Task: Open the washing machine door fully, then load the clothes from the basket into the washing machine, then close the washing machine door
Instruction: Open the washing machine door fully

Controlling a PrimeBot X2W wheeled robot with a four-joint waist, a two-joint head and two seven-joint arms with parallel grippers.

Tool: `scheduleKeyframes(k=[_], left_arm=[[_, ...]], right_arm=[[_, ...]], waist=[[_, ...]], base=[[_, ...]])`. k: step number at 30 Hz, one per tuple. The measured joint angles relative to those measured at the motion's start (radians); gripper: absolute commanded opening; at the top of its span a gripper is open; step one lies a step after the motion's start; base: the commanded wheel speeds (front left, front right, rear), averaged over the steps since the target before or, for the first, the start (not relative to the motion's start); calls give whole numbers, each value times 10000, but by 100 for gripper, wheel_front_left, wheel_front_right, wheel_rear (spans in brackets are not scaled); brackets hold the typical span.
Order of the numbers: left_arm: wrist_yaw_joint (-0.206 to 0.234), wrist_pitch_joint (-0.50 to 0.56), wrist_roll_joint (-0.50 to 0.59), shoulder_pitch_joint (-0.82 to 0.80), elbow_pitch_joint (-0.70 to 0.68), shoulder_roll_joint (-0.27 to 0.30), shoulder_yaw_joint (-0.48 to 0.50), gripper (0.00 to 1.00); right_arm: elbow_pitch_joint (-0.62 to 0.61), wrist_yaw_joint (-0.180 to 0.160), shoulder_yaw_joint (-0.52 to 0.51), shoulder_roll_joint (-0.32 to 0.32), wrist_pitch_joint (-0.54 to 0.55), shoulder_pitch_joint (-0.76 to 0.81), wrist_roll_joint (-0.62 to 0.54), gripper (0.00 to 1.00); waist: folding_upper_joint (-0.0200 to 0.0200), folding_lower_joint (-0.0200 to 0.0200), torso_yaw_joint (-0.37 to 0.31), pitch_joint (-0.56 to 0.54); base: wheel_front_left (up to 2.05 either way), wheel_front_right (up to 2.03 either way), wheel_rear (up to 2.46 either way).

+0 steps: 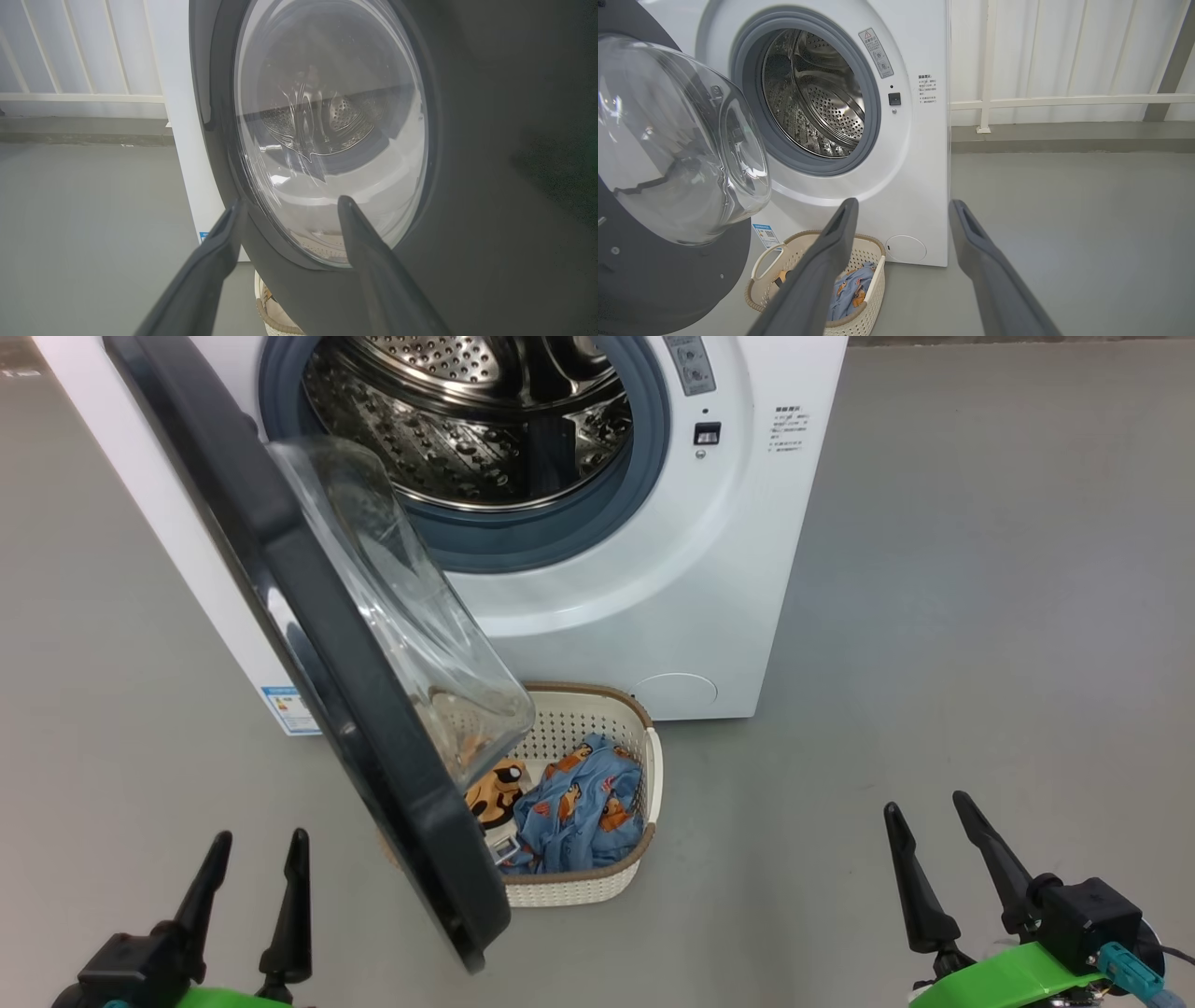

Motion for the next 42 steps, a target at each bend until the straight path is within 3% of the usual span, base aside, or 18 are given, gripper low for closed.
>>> scheduleKeyframes(k=[42], left_arm=[[0,0,69,0,-132,-38,-2,100]], right_arm=[[430,0,-46,59,0,-17,-169,100]], waist=[[0,0,94,21]], base=[[0,0,0]])
